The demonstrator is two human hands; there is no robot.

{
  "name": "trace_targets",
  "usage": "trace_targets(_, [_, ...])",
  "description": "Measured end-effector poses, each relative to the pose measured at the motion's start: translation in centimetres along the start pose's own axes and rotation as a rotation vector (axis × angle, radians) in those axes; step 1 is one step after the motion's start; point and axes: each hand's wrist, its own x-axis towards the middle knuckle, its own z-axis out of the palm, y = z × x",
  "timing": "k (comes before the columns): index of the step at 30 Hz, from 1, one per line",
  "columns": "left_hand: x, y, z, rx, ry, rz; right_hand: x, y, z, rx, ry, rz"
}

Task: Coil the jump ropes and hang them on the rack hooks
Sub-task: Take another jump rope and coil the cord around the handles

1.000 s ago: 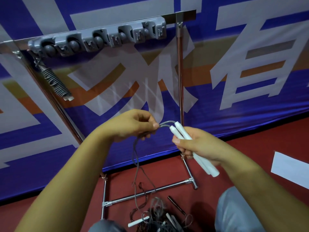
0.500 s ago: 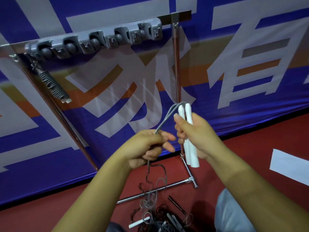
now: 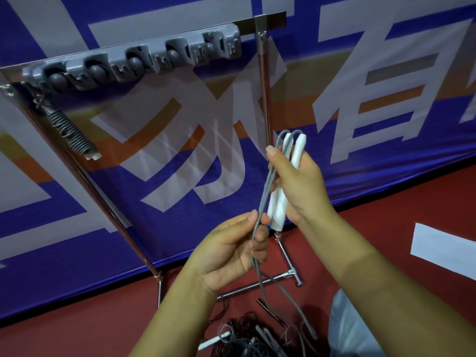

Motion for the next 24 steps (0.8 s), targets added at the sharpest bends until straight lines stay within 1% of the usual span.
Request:
trace_targets(3, [-0.5, -0.6, 0.3, 0.012, -0.061, 0.002, -0.1, 0.3, 0.3, -0.043, 0.008, -0.002])
trace_targets(5, [-1.0, -1.0, 0.5, 0.029, -0.1, 0.0, 0.0, 0.4, 0.4, -0.025, 0.013, 0.018])
trace_targets(10, [-1.4, -2.3, 0.2, 0.134, -0.118, -0.015, -0.1, -0.1, 1.0, 0.176, -0.05, 0.139])
trace_targets(14, [-1.5, -3.3, -1.2, 0.273, -0.053, 0.013, -0.5, -0.4, 0.8, 0.195, -0.144, 0.163])
trace_targets(16, [-1.5, -4.0, -1.9, 0.351, -0.01, 0.025, -0.5, -0.5, 0.6, 0.225, -0.161, 0.173])
trace_targets(20, [-1.1, -4.8, -2.7, 0.466, 0.158, 0.089, -0.8, -1.0, 0.6, 0.296, -0.191, 0.218])
trace_targets(23, [-0.6, -3.5, -3.0, 0.599, 0.322, 0.153, -1.4, -1.1, 0.8, 0.325, -0.224, 0.278])
trace_targets(24, [-0.7, -2.8, -3.0, 0.641, 0.354, 0.178, -1.5, -1.2, 0.7, 0.32, -0.226, 0.276])
